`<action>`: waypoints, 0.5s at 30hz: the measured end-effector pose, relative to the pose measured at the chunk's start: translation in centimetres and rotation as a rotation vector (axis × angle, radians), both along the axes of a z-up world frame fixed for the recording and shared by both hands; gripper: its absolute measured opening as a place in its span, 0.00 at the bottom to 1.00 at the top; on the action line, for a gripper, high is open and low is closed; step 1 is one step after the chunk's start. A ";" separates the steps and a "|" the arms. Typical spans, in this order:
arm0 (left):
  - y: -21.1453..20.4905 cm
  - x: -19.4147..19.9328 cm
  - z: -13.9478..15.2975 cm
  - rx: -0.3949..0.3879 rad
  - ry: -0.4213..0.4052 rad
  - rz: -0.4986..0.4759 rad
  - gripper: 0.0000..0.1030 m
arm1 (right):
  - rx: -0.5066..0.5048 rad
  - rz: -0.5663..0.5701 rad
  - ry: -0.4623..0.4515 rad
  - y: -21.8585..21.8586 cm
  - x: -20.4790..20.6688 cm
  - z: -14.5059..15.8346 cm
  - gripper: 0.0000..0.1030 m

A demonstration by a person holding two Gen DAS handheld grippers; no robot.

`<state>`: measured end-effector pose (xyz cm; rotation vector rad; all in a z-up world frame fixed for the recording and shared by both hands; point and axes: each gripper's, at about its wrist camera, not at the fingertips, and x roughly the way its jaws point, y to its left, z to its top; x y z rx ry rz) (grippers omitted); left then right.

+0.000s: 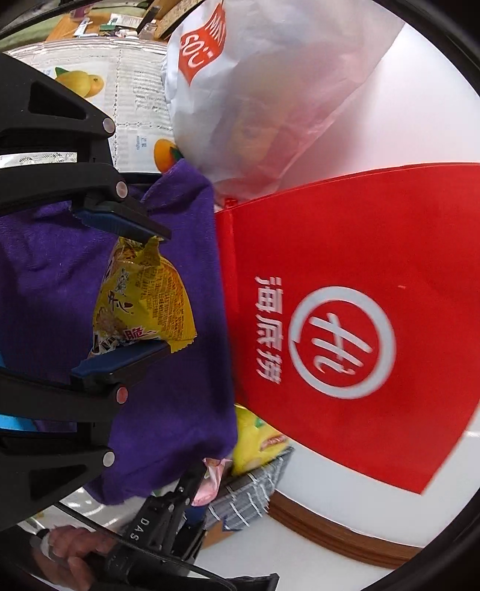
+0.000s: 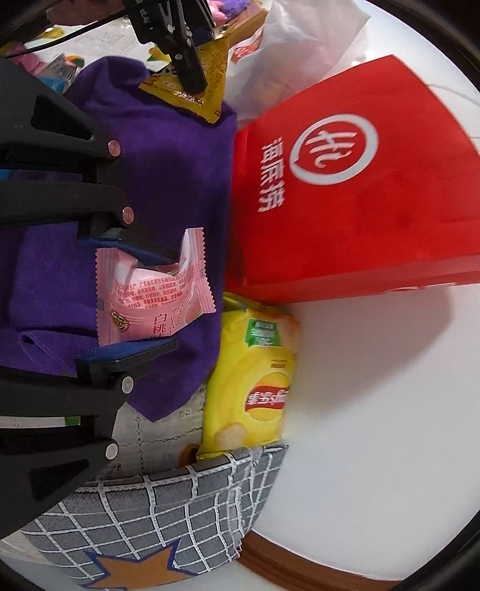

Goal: Organize snacks
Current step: 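Open the right tool over the towel while the left tool releases the yellow packet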

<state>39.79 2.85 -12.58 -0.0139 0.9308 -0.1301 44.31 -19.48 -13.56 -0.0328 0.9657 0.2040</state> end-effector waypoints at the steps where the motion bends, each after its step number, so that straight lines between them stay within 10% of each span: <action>1: 0.1 0.1 -0.3 0.005 0.008 0.005 0.50 | -0.003 0.000 0.009 -0.1 0.1 -0.4 0.39; 15: -0.4 1.4 -2.4 0.024 0.076 0.006 0.50 | -0.015 0.018 0.075 -0.1 1.0 -3.1 0.39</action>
